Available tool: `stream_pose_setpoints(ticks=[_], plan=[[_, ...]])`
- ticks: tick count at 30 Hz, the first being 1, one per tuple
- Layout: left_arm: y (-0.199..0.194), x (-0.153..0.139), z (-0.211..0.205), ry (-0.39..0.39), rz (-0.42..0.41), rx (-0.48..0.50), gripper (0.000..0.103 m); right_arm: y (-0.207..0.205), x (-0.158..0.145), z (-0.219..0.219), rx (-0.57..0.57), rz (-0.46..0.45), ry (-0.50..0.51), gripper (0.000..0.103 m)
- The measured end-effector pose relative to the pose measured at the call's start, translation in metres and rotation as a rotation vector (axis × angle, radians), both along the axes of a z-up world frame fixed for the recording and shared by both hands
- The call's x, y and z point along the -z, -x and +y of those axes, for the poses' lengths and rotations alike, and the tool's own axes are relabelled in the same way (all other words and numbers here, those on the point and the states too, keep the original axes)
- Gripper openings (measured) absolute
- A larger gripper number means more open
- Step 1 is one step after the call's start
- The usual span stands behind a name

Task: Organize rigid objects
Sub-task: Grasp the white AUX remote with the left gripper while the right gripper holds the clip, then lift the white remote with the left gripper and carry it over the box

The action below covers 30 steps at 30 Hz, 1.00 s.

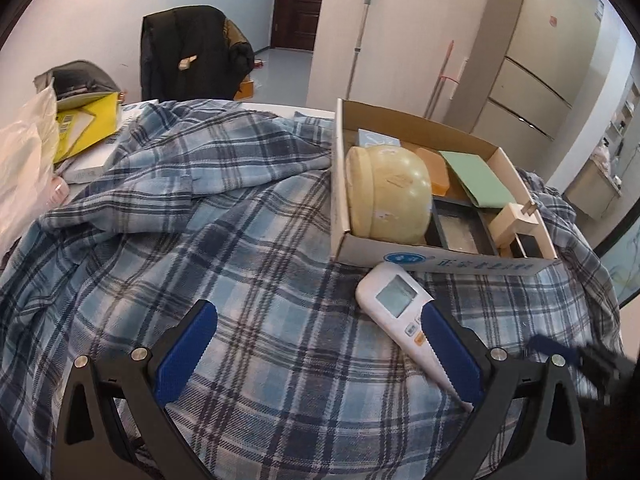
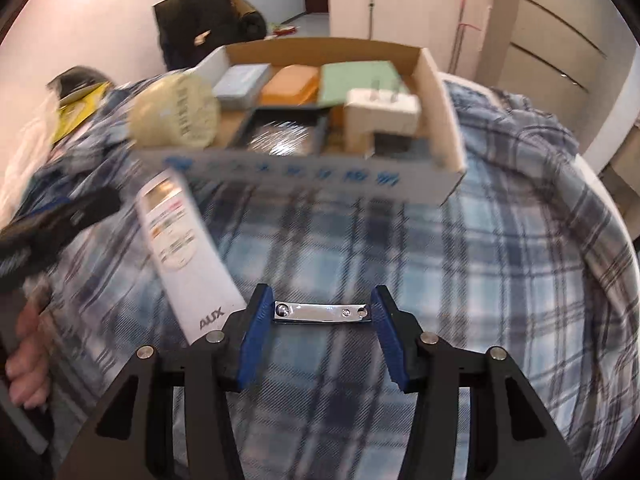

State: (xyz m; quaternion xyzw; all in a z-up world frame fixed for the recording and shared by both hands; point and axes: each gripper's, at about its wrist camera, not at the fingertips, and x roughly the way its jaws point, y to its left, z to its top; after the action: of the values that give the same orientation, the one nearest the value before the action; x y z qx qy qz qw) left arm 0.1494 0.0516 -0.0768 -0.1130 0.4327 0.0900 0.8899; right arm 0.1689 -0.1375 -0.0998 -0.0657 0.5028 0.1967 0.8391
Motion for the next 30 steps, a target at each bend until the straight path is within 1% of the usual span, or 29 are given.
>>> stream_pose_setpoints(ticks=[1, 3, 6, 10, 12, 14, 15, 16, 18, 21, 23, 24, 25, 26, 30], plan=[[0.001, -0.002, -0.001, -0.010, -0.007, 0.002, 0.103, 0.007, 0.000, 0.003, -0.012, 0.008, -0.014, 0.050], [0.001, -0.003, -0.003, -0.007, -0.009, 0.014, 0.103, 0.020, 0.000, 0.010, -0.038, 0.015, -0.027, 0.050], [0.000, -0.001, -0.006, -0.002, 0.003, 0.032, 0.103, 0.040, -0.002, 0.025, -0.089, 0.041, -0.077, 0.050], [0.000, -0.001, -0.007, -0.002, 0.006, 0.039, 0.103, 0.057, -0.003, 0.044, -0.154, 0.066, -0.135, 0.050], [0.001, -0.002, -0.006, 0.004, -0.002, 0.045, 0.103, 0.057, -0.005, 0.043, -0.134, 0.039, -0.125, 0.050], [0.003, -0.004, -0.009, 0.016, -0.023, 0.074, 0.103, 0.052, -0.009, 0.031, -0.088, 0.014, -0.124, 0.050], [0.003, -0.006, -0.014, 0.020, -0.035, 0.115, 0.102, 0.048, -0.011, 0.021, -0.052, -0.002, -0.124, 0.050], [0.003, -0.006, -0.020, 0.016, -0.035, 0.153, 0.101, 0.043, -0.013, 0.012, -0.021, -0.017, -0.120, 0.050], [0.002, -0.004, -0.031, -0.005, -0.023, 0.207, 0.095, 0.034, -0.017, -0.008, 0.048, -0.056, -0.085, 0.050], [-0.004, 0.007, -0.049, -0.048, 0.037, 0.278, 0.086, 0.024, -0.016, -0.032, 0.109, -0.065, -0.061, 0.050], [-0.006, 0.013, -0.052, -0.057, 0.072, 0.285, 0.074, 0.015, -0.011, -0.043, 0.137, -0.051, -0.067, 0.050], [-0.008, 0.016, -0.052, -0.050, 0.089, 0.289, 0.071, 0.012, -0.009, -0.049, 0.150, -0.038, -0.081, 0.050], [-0.010, 0.020, -0.051, -0.031, 0.106, 0.300, 0.064, 0.011, -0.007, -0.052, 0.157, -0.027, -0.098, 0.050], [-0.011, 0.021, -0.050, -0.020, 0.115, 0.306, 0.059, 0.010, -0.006, -0.051, 0.159, -0.021, -0.111, 0.050], [-0.011, 0.023, -0.053, -0.032, 0.121, 0.317, 0.059, 0.007, -0.002, -0.051, 0.151, -0.010, -0.111, 0.050]])
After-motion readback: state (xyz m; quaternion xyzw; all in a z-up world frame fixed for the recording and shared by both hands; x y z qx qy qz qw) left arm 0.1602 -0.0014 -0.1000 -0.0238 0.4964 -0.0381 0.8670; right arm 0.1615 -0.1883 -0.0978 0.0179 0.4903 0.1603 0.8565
